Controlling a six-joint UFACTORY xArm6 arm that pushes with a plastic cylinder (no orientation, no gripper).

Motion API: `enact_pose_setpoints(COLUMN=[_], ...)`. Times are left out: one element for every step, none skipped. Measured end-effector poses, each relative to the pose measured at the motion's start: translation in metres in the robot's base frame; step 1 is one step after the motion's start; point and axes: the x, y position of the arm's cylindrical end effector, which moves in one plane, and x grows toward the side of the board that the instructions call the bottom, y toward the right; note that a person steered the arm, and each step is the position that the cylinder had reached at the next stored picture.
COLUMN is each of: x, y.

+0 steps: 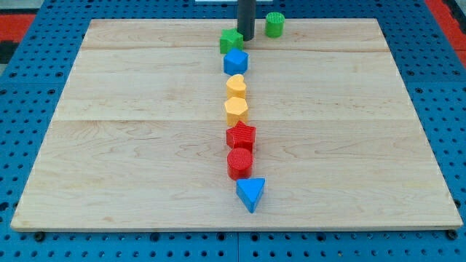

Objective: Move the green circle on top of green star

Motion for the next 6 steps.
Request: enact_pose_setpoints(x=[0.016,0.020,0.021,0.021,0.024,0.017], y=[0.034,0.037,0.037,0.037,0.050,0.098])
